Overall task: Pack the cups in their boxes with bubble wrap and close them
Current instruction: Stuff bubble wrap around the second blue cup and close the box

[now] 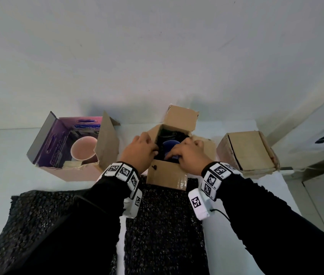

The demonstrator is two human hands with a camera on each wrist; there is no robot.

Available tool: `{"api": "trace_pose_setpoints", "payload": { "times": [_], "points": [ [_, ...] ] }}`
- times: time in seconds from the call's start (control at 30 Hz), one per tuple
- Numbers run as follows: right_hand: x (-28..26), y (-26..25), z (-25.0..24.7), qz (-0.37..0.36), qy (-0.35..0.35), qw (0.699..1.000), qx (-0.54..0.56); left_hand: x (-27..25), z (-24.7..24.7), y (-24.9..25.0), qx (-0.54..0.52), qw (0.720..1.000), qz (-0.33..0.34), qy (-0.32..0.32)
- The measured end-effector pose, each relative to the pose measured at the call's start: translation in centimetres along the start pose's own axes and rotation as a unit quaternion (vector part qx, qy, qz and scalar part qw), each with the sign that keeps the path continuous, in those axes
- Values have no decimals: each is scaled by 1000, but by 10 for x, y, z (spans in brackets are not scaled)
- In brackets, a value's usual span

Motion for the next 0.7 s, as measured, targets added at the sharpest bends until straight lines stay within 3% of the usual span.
{"api": "trace_pose_setpoints", "payload": {
  "times": [0.1,0.23,0.4,0.5,0.7],
  "points": [
    [0,0,3,-42,-13,999,-20,-8,0,-3,-131,989,-47,43],
    [4,-3,3,-98,-32,993,-57,-16,3,-7,-164,984,-32,53],
    [14,5,9,-2,32,999,19,-18,9,-14,-206,975,-20,74],
    [14,4,11,41,59,997,12,-19,10,-14,-228,969,-25,87],
    [19,-4,15,-94,60,993,-46,-25,13,-15,-285,951,-53,112]
  ]
}}
Point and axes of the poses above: each hand's wrist, its own x-axis towards the middle knuckle, its own z-axis out of the palm, y = z × x, the point moved 2 cm from there along x, towards the middle knuckle, and after that the axes turned 15 degrees about y, right-handed, at the moved point
